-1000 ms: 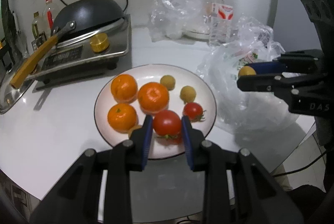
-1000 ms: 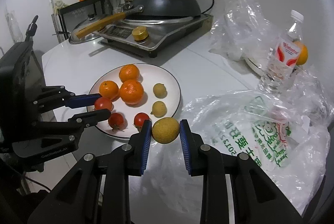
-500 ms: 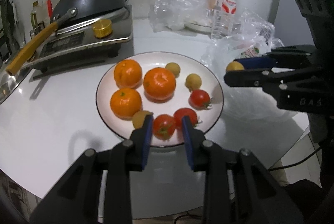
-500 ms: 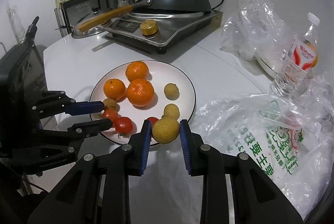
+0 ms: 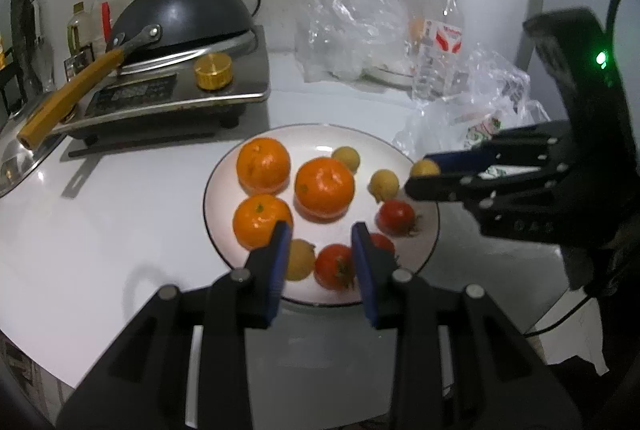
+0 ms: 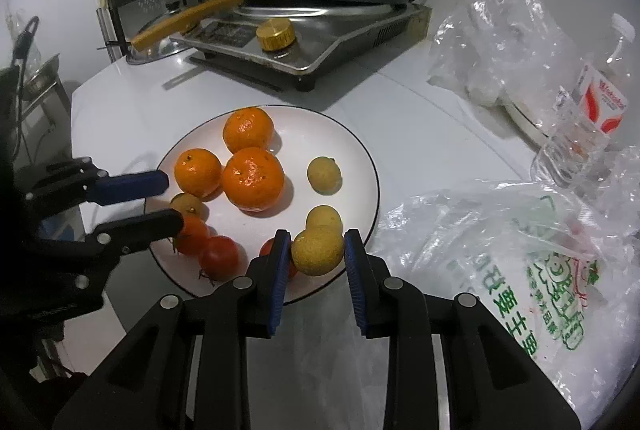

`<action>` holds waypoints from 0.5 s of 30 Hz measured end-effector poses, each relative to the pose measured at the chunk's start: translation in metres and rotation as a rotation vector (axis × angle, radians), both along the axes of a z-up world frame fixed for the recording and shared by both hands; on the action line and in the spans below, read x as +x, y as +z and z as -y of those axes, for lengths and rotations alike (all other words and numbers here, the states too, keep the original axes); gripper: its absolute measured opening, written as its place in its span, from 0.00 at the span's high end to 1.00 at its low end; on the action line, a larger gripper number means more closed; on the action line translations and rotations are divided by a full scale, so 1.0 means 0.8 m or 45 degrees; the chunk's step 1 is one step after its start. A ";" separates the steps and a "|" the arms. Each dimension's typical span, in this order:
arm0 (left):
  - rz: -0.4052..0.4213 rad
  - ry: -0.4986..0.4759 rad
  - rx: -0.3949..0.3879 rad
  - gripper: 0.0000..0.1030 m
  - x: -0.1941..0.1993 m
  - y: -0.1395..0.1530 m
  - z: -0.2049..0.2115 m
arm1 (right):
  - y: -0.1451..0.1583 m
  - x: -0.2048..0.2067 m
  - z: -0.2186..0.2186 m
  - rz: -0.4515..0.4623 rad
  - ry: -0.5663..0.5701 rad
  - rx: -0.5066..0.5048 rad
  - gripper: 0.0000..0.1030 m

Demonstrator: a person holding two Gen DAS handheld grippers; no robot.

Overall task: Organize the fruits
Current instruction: 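Release the cherry tomato with the left gripper while the right gripper lowers the yellow fruit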

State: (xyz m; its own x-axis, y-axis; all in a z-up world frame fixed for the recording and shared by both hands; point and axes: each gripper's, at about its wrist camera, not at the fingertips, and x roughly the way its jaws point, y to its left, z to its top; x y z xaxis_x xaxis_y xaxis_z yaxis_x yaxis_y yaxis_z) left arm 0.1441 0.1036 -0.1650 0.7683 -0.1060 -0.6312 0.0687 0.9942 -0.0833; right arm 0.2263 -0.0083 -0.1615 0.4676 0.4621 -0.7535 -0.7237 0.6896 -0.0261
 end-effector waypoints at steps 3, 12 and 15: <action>0.007 -0.001 -0.002 0.68 0.003 0.001 -0.001 | -0.005 0.005 -0.004 -0.013 0.004 -0.001 0.72; -0.021 -0.001 -0.008 0.67 0.012 -0.008 0.000 | -0.011 0.024 -0.005 -0.032 -0.019 0.026 0.72; -0.025 -0.007 -0.006 0.67 0.014 -0.008 0.001 | -0.012 0.027 -0.005 -0.038 -0.028 0.038 0.72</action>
State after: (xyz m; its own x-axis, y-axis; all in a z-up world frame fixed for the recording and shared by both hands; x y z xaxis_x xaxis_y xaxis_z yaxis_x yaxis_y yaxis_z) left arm 0.1555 0.1028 -0.1717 0.7553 -0.1134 -0.6455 0.0725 0.9933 -0.0896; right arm 0.2476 -0.0042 -0.1712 0.4554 0.4748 -0.7531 -0.7086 0.7054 0.0162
